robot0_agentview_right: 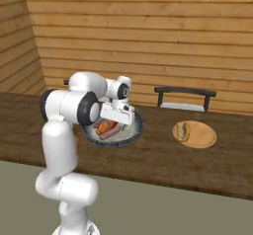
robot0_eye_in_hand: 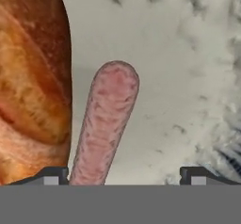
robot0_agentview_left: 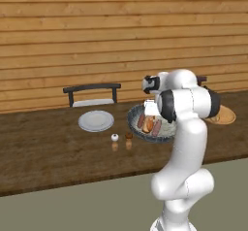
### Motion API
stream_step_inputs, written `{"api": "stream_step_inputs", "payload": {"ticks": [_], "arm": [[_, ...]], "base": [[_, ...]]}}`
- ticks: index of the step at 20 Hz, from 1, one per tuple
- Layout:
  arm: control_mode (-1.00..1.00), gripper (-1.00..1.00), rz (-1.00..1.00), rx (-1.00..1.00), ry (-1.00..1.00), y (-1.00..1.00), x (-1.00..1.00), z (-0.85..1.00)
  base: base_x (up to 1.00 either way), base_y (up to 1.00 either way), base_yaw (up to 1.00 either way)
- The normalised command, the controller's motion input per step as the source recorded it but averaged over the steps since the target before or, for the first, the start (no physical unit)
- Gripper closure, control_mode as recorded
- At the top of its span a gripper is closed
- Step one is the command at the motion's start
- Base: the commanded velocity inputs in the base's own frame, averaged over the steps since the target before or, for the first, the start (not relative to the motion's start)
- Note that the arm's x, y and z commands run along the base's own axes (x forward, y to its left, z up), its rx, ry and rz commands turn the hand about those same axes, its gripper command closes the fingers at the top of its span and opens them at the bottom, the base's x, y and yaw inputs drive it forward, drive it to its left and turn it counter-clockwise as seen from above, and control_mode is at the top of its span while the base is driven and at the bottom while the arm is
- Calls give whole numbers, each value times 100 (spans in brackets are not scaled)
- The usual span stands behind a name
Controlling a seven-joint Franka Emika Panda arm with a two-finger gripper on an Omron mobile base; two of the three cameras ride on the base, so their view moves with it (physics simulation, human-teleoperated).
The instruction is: Place one bun and one sausage from the bowl on each plate.
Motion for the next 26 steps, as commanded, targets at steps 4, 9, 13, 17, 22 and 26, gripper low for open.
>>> {"api": "stream_step_inputs", "payload": {"ticks": [4, 9, 13, 17, 22, 26], "arm": [[-100, -100, 0, 0, -20, 21, -38, -4], [-100, -100, 0, 0, -21, 14, -55, 0], [-100, -100, 0, 3, -15, 0, -50, 4], [-100, -100, 1, 3, -5, 7, -13, 2], [-100, -100, 4, 4, 0, 22, 2, 0], [-100, -100, 1, 1, 0, 19, 18, 0]], "base": [[0, 0, 0], [0, 0, 0], [0, 0, 0], [0, 0, 0], [0, 0, 0], [0, 0, 0]]}}
